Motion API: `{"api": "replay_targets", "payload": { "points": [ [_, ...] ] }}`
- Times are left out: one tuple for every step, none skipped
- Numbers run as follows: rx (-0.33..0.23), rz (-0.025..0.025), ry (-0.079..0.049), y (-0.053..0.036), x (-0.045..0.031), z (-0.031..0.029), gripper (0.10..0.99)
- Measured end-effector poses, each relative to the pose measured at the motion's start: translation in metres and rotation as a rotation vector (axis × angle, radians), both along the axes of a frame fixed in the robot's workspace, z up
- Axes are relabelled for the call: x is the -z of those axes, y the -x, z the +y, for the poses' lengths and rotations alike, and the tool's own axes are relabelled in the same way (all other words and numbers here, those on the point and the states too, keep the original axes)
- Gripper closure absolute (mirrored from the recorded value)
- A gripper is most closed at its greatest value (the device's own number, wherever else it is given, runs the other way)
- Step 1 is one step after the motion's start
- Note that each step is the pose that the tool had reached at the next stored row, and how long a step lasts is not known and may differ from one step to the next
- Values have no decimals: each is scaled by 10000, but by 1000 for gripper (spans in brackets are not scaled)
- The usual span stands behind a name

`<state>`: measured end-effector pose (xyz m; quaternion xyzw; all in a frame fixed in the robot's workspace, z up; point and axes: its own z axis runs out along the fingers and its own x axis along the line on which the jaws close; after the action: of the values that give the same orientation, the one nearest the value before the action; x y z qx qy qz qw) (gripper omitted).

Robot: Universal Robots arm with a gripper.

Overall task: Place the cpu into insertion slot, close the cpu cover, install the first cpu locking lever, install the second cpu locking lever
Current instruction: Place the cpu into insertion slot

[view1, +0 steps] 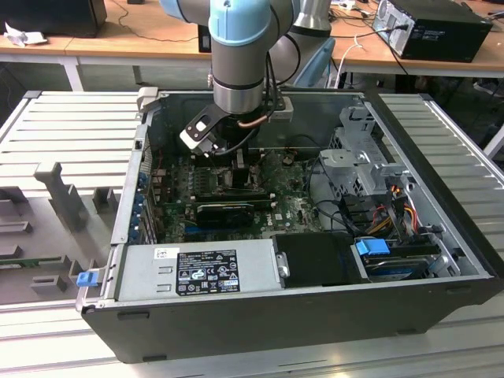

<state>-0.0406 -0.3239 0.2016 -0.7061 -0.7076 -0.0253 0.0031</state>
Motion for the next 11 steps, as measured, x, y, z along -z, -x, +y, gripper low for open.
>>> {"api": "replay_targets", "payload": {
  "points": [
    [0, -1, 3, 0, 0, 0, 557],
    [-1, -1, 3, 0, 0, 0, 545],
    [0, 0, 5, 0, 0, 0, 545],
    [0, 0, 5, 0, 0, 0, 478],
    [0, 0, 6, 0, 0, 0, 478],
    [0, 0, 6, 0, -2, 0, 478],
    [0, 1, 7, 0, -8, 0, 478],
    [0, 0, 7, 0, -37, 0, 478],
    [1, 0, 7, 0, -58, 0, 478],
    [0, 0, 7, 0, -64, 0, 478],
    [0, 1, 6, 0, -74, 0, 478]
  ]
}}
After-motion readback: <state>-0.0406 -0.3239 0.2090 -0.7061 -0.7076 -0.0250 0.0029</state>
